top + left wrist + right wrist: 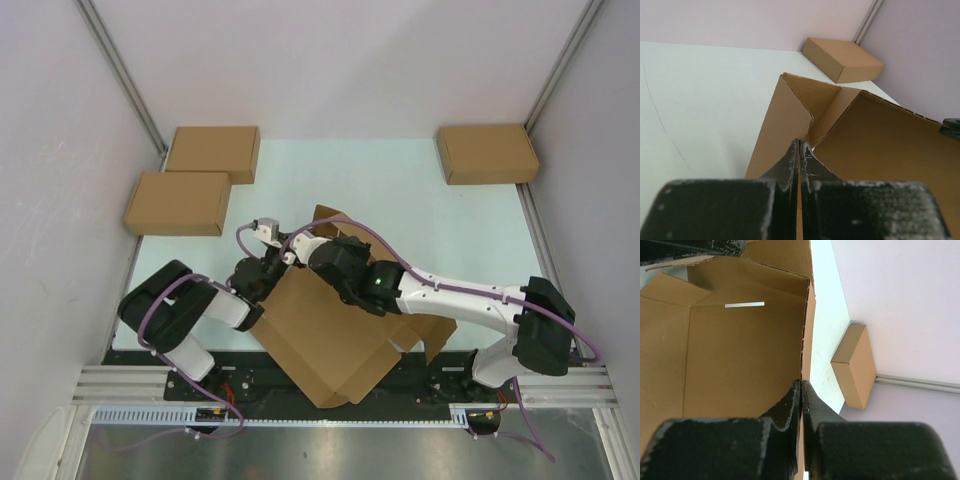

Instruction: Fold the paper box

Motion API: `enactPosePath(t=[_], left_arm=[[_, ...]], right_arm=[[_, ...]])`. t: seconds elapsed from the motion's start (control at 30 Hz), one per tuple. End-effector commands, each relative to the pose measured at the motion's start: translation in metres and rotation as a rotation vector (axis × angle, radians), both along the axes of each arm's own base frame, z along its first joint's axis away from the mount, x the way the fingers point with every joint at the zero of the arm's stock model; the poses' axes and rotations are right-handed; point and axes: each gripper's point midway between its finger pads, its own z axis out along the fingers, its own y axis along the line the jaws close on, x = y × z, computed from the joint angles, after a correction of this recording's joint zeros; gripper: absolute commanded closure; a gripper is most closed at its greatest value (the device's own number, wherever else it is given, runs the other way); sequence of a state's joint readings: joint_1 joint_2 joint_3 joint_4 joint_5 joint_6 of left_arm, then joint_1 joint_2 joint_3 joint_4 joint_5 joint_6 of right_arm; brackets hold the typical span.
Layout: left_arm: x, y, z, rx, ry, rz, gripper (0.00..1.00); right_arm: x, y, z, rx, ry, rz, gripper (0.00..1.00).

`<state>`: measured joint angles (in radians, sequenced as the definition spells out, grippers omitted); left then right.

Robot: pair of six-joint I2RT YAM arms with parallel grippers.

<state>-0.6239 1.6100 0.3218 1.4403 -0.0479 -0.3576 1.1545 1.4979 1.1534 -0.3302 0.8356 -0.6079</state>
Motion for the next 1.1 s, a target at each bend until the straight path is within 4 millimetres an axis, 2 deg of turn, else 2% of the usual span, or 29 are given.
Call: enactPosePath(t=[0.0,0.17,0.43,0.57,0.6,0.7,0.77,0.8,0.9,1.07], left_arm=[[-0.016,0.004,0.026,-0.127,-0.095,0.009,1.00],[-0.023,0.008,0.020,-0.150,-0.069,0.024,1.00],[-0.031,0.013,0.036,-0.177,-0.102,0.028,0.98],[-0.031,0.025,0.038,-0.182,-0.109,0.080,0.75],[-0.032,0.028,0.042,-0.188,-0.117,0.089,0.64],[-0.034,0.038,0.049,-0.174,-0.151,0.123,0.47],[-0.037,0.041,0.050,-0.170,-0.159,0.130,0.39],[-0.039,0.044,0.057,-0.172,-0.180,0.134,0.33],[-0.039,0.047,0.060,-0.139,-0.194,0.150,0.26],[-0.025,0.054,0.058,-0.080,-0.202,0.223,0.20]], right_arm=[[-0.004,0.003,-0.006,-0.040,0.001,0.007,1.00],[-0.012,0.003,-0.016,-0.091,0.013,0.012,1.00],[-0.013,0.006,-0.019,-0.094,0.014,0.014,1.00],[-0.014,0.007,-0.019,-0.092,0.014,0.016,1.00],[-0.013,0.006,-0.020,-0.095,0.015,0.015,1.00],[-0.015,0.008,-0.021,-0.098,0.015,0.020,1.00],[-0.015,0.008,-0.021,-0.100,0.014,0.019,1.00],[-0.015,0.008,-0.021,-0.101,0.014,0.020,1.00],[-0.015,0.008,-0.020,-0.098,0.011,0.021,1.00],[-0.016,0.012,-0.021,-0.069,0.025,0.031,1.00]])
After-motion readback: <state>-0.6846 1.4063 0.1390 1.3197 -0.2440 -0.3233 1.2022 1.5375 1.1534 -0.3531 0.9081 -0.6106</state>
